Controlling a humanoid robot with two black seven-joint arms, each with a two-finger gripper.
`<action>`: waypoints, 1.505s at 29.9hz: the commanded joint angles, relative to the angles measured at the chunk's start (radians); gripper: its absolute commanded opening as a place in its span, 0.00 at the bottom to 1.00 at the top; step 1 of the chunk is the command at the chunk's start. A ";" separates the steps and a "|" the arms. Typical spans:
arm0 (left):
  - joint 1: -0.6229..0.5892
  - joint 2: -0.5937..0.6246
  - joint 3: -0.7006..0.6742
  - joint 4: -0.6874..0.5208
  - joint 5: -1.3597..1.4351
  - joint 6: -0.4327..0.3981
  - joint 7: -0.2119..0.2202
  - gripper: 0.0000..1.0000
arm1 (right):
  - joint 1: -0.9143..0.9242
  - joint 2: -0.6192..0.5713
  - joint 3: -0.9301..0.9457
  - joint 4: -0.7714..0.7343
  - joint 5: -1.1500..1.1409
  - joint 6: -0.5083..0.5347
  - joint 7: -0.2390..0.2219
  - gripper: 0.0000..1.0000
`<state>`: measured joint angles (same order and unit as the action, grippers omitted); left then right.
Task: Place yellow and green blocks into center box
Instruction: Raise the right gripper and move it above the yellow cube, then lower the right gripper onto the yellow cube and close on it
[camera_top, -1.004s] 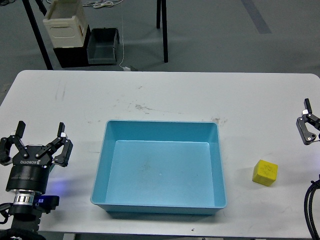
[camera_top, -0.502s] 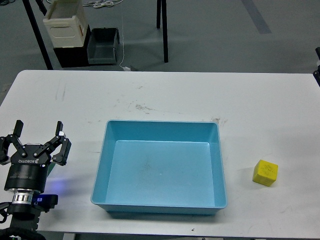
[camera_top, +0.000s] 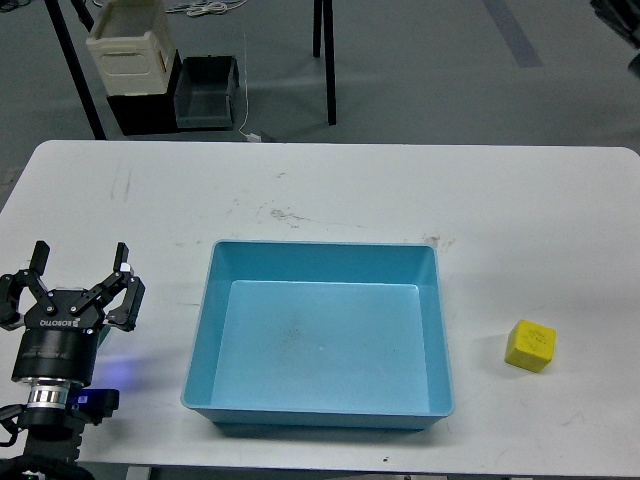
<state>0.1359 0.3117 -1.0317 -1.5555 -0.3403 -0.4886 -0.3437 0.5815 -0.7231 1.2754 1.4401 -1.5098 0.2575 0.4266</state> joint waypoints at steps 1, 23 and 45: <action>-0.001 -0.002 0.001 0.000 0.000 0.000 0.000 1.00 | 0.173 -0.076 -0.204 -0.018 -0.136 0.002 0.062 1.00; -0.001 -0.005 -0.007 0.000 0.000 0.000 -0.001 1.00 | 0.758 -0.298 -1.100 0.022 -0.483 0.172 0.062 1.00; -0.006 -0.005 -0.002 0.003 0.000 0.000 -0.001 1.00 | 0.626 -0.438 -1.351 0.164 -0.487 0.195 0.062 1.00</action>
<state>0.1288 0.3068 -1.0339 -1.5524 -0.3406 -0.4887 -0.3438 1.2537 -1.1690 -0.0737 1.6064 -1.9926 0.4525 0.4886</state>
